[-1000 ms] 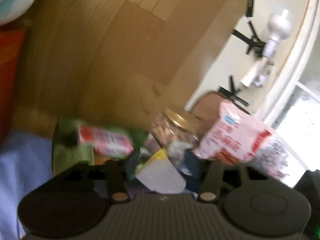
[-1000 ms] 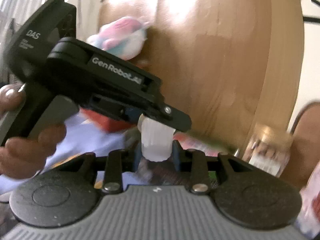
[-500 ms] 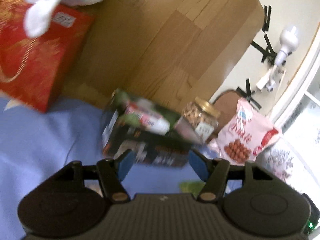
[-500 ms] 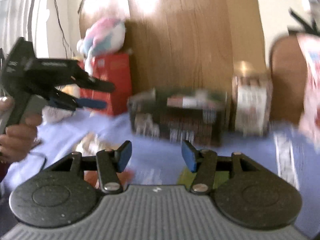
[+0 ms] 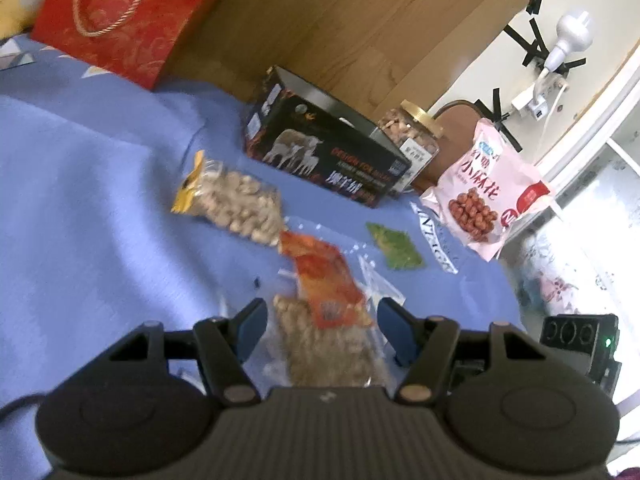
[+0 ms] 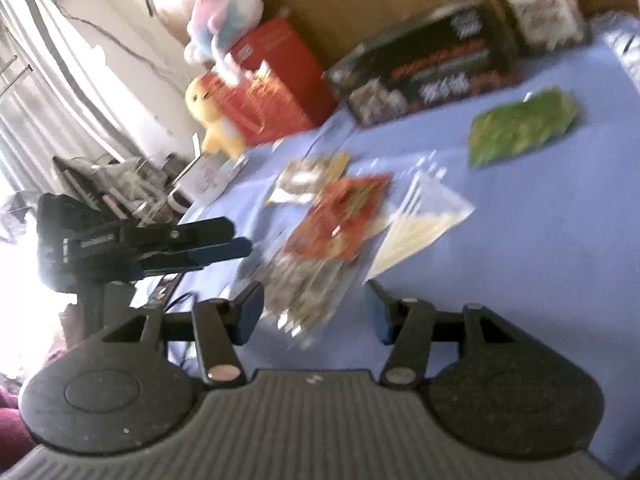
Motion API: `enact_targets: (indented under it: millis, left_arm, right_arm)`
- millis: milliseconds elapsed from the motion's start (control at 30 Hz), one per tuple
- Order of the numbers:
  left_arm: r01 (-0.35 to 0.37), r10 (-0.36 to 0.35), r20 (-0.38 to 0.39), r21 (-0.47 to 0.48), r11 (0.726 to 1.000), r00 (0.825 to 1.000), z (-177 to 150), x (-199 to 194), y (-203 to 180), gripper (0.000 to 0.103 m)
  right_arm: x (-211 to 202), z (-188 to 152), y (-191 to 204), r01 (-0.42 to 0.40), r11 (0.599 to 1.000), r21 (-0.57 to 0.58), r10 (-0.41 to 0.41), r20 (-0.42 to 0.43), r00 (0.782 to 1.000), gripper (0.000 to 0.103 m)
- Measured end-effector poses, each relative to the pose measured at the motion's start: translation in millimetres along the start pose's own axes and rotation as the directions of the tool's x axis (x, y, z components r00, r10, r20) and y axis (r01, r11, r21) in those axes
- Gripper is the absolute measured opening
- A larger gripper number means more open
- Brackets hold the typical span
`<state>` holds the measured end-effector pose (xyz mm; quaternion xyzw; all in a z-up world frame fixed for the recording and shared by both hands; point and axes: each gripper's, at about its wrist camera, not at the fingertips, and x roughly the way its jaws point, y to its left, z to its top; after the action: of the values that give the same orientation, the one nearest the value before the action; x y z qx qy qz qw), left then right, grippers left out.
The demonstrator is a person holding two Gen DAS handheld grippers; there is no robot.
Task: Organize snacks
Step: 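Reach the left tool to the clear seed bag and close on it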
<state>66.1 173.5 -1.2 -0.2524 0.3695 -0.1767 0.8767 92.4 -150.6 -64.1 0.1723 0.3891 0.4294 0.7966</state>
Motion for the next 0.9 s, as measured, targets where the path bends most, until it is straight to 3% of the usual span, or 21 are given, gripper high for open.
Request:
enact_targets:
  millis: [133,233,333,367,433,500,600,633,700,800,833,867,900]
  left_arm:
    - [-0.048,0.048,0.002,-0.034,0.998,0.999,-8.9,-9.6,7.8,0.062]
    - [-0.014,0.012,-0.027,-0.084,0.996,1.0,-14.9,0.5,15.9,0.062]
    - [0.01,-0.01,-0.008,-0.066,0.998,1.0,-17.7,8.7,8.1,0.064]
    - [0.02,-0.021,-0.014,-0.066,0.998,1.0,-17.4,12.4,6.3,0.06]
    - [0.046,-0.05,-0.044,-0.086,0.995,0.998,-17.6,20.1,6.4,0.041]
    - [0.045,-0.051,-0.058,-0.108,0.993,0.997,-17.1,24.8,9.7,0.023]
    - [0.088,-0.101,-0.063,-0.175,0.981,0.993,-13.9,24.2,20.2,0.024]
    - [0.096,-0.111,-0.063,-0.205,0.974,0.992,-12.6,23.9,24.2,0.028]
    - [0.137,-0.156,-0.052,-0.266,0.954,0.986,-10.1,24.1,32.6,0.052]
    - [0.158,-0.175,-0.026,-0.313,0.936,0.984,-3.8,27.9,38.8,0.053]
    - [0.153,-0.168,-0.021,-0.315,0.937,0.986,-1.8,29.9,39.0,0.051]
    - [0.142,-0.157,-0.02,-0.316,0.938,0.987,-0.3,32.2,39.0,0.04]
    - [0.129,-0.145,-0.026,-0.318,0.939,0.989,0.3,35.0,39.1,0.019]
  right_arm:
    - [2.7,-6.0,3.7,-0.042,0.998,0.053,0.044,-0.024,0.999,0.057]
    - [8.3,-4.1,3.5,-0.059,0.995,0.082,0.06,-0.012,0.998,0.054]
    - [19.4,-3.0,-0.4,-0.068,0.99,0.12,0.07,-0.019,0.997,0.033]
    - [22.6,-2.7,-1.4,-0.067,0.989,0.129,0.069,-0.012,0.998,0.026]
    - [28.2,-2.3,-5.0,-0.074,0.986,0.15,0.076,-0.011,0.997,0.017]
    - [27.8,-2.8,-9.1,-0.084,0.983,0.164,0.085,-0.002,0.996,0.014]
    - [23.6,-3.0,-15.6,-0.109,0.974,0.2,0.107,0.02,0.994,0.014]
    - [22.1,-2.8,-16.8,-0.11,0.972,0.206,0.106,0.028,0.994,0.016]
    - [20.8,-2.2,-19.5,-0.126,0.968,0.219,0.121,0.038,0.992,0.017]
    - [21.4,-1.9,-20.1,-0.137,0.964,0.227,0.132,0.039,0.991,0.017]
    - [21.8,-1.8,-19.9,-0.14,0.963,0.229,0.134,0.039,0.99,0.017]
    - [22.0,-1.6,-19.9,-0.141,0.963,0.231,0.136,0.04,0.99,0.017]
    - [21.7,-1.6,-20.5,-0.144,0.961,0.234,0.139,0.042,0.989,0.017]
